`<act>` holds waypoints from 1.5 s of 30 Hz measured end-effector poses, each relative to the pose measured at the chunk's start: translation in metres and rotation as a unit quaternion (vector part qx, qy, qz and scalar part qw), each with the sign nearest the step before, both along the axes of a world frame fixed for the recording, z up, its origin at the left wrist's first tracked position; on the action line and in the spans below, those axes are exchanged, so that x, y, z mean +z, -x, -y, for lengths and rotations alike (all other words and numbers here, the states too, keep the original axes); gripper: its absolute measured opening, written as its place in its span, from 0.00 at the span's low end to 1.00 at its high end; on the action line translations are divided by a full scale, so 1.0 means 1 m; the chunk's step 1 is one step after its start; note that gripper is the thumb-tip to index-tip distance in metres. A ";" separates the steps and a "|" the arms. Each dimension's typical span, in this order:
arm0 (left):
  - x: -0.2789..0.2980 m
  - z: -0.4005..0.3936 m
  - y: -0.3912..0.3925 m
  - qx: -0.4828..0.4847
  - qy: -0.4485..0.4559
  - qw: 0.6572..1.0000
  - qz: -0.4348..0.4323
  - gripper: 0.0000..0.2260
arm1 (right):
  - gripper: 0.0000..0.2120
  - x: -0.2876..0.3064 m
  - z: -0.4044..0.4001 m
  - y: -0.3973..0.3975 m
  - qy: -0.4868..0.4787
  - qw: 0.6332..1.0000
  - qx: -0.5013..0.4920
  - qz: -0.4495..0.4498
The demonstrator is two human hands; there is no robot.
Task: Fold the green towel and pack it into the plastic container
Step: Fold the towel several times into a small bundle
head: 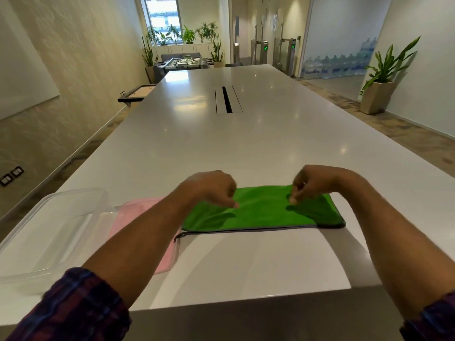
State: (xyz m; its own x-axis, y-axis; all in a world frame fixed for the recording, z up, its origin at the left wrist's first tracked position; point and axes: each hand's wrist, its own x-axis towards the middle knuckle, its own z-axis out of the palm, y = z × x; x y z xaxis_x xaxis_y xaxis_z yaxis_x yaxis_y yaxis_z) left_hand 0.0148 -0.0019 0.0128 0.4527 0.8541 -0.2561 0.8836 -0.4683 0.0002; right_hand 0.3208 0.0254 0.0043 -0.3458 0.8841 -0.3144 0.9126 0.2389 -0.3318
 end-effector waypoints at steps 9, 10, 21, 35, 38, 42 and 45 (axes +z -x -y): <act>-0.084 -0.015 -0.035 0.002 -0.036 0.986 0.163 0.23 | 0.20 -0.077 -0.003 0.042 -0.114 0.982 0.034 -0.143; -0.093 -0.016 -0.031 0.023 -0.051 0.987 0.150 0.26 | 0.22 -0.084 -0.005 0.038 -0.128 0.982 0.041 -0.130; -0.114 -0.039 -0.015 0.151 -0.077 0.978 0.122 0.37 | 0.38 -0.103 -0.035 0.010 -0.175 0.984 0.029 0.018; -0.113 -0.067 0.037 0.180 -0.087 0.974 0.112 0.28 | 0.36 -0.109 -0.047 0.007 -0.207 0.974 -0.093 0.015; -0.112 -0.070 0.035 0.175 -0.093 0.973 0.121 0.28 | 0.38 -0.110 -0.048 0.004 -0.204 0.970 -0.131 0.033; -0.112 -0.070 0.034 0.175 -0.110 0.967 0.146 0.27 | 0.38 -0.110 -0.051 0.004 -0.184 0.971 -0.149 0.040; -0.112 -0.068 0.034 0.176 -0.122 0.965 0.150 0.27 | 0.38 -0.107 -0.052 0.004 -0.177 0.972 -0.150 0.035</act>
